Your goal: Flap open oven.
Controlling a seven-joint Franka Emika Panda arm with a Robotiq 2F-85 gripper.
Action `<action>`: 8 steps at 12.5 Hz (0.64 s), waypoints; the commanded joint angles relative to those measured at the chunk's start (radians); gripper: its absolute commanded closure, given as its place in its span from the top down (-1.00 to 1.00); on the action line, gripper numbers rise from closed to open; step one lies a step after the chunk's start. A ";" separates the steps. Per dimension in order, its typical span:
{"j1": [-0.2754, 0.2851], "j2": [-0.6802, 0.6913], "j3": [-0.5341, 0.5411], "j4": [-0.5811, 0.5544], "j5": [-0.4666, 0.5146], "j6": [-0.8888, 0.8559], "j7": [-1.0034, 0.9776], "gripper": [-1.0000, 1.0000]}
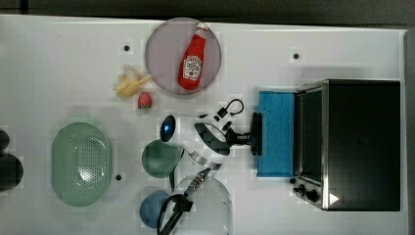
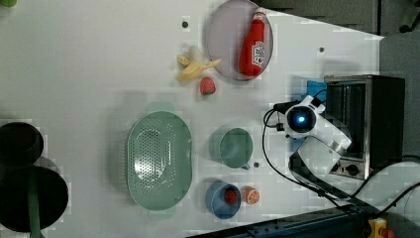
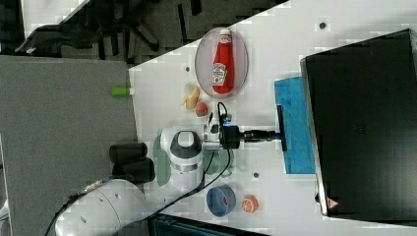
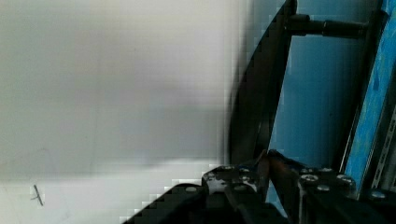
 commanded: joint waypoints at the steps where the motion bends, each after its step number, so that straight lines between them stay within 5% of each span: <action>1: -0.006 -0.111 -0.028 0.030 0.105 0.105 0.071 -0.65; 6: -0.029 -0.429 -0.066 0.029 0.579 0.011 0.064 -0.65; 8: -0.029 -0.556 -0.079 0.038 0.682 -0.082 0.057 -0.65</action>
